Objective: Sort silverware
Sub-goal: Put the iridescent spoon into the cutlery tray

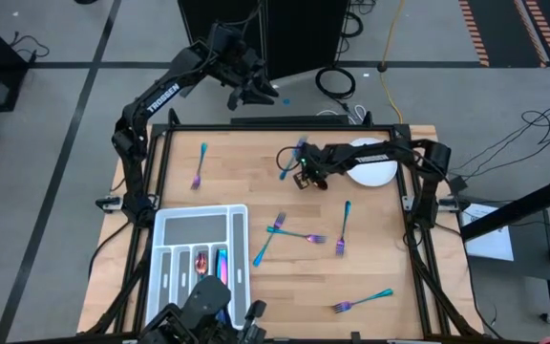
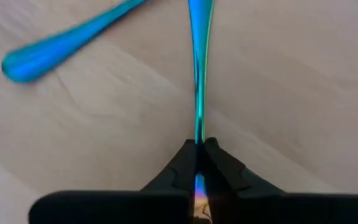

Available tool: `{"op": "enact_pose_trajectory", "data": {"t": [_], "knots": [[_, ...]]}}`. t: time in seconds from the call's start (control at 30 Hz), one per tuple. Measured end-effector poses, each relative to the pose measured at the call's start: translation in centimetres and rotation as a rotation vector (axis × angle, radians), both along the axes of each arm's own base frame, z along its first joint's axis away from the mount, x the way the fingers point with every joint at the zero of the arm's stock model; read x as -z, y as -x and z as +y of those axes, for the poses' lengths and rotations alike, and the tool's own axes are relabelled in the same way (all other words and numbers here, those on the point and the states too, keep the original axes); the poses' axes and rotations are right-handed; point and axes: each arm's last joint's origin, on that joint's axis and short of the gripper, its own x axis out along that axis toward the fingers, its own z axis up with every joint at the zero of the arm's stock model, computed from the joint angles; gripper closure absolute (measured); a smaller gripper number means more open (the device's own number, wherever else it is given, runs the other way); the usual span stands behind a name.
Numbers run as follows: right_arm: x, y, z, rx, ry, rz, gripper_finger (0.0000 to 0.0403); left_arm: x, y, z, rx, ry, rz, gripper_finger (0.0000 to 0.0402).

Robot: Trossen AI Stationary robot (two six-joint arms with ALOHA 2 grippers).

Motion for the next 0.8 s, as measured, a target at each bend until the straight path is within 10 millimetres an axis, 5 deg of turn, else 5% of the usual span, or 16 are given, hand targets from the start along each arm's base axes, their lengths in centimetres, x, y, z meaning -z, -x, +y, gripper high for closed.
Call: {"op": "enact_pose_trajectory", "data": {"t": [0.27,0.4,0.6,0.8], "knots": [[-2.2,2.1,1.6,-0.047,-0.272,0.092,0.0399,0.2,0.2,0.0,-0.003,-0.032,0.004,0.0233],[-5.5,2.6,2.1,-0.117,-0.367,0.117,0.0401,0.4,0.3,0.0,-0.010,-0.027,0.025,0.0233],[-11.1,2.9,3.3,-0.280,-0.267,0.056,0.0402,2.4,0.2,-0.6,0.010,0.085,0.120,0.0233],[-16.1,3.8,6.4,-0.661,-0.024,-0.048,0.0402,6.1,-0.2,-0.8,-0.001,0.318,0.262,0.0233]]}}
